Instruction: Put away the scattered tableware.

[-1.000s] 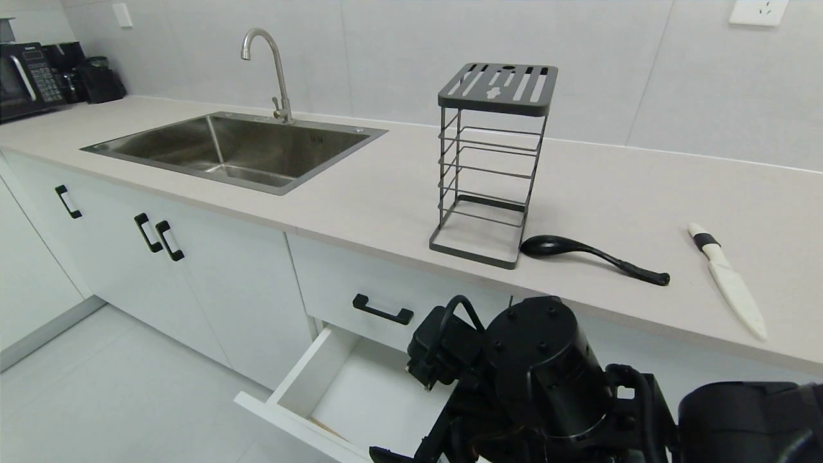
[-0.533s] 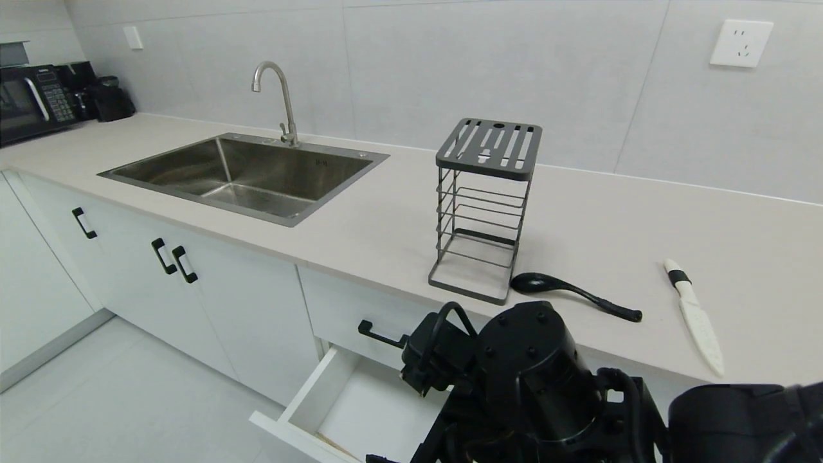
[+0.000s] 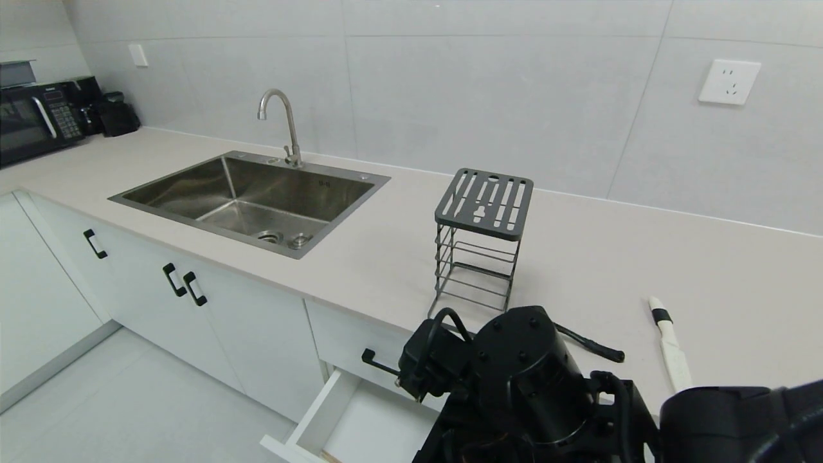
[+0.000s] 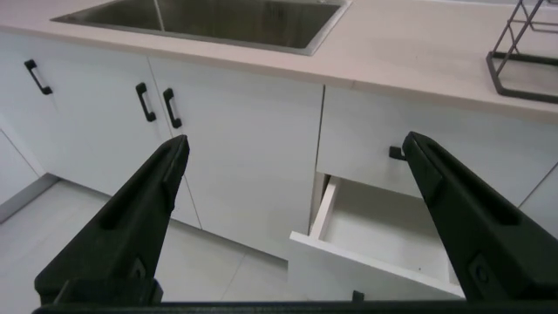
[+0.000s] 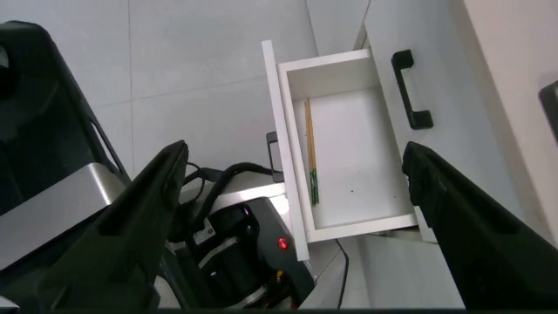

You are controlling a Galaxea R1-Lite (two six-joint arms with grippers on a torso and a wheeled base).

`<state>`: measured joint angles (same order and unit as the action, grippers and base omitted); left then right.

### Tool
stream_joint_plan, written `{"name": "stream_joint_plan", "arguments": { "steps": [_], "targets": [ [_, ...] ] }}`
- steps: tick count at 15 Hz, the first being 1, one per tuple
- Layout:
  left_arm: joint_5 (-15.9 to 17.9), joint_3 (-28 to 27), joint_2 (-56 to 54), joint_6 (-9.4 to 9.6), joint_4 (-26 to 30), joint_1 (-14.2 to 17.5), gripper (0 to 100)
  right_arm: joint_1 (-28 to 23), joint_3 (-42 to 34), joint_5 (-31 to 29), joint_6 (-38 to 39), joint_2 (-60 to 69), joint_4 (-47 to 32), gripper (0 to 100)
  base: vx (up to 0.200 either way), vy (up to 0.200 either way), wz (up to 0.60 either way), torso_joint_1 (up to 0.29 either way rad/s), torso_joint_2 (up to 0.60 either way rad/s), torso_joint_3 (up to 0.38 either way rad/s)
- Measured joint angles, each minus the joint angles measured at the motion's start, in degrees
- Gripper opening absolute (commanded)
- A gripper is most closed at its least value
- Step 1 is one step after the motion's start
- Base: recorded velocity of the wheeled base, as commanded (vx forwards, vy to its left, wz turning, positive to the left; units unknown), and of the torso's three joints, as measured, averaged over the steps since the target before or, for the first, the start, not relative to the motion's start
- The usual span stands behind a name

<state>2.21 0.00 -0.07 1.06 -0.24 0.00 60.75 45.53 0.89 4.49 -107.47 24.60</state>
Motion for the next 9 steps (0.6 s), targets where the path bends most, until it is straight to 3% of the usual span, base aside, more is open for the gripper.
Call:
{"name": "stream_joint_plan", "arguments": {
  "steps": [4, 9],
  "targets": [
    [0.0, 0.0, 0.0, 0.0, -0.02, 0.0, 100, -0.11, -1.44, 2.44, 0.24, -0.3, -0.13, 100, 0.0, 0.0, 0.0, 0.256, -0.49, -0.234],
    [0.0, 0.0, 0.0, -0.02, 0.02, 0.0, 100, -1.05, -5.16, 5.07, 1.28, -0.3, -0.35, 100, 0.0, 0.0, 0.0, 0.034, -0.06, -0.031]
  ]
}}
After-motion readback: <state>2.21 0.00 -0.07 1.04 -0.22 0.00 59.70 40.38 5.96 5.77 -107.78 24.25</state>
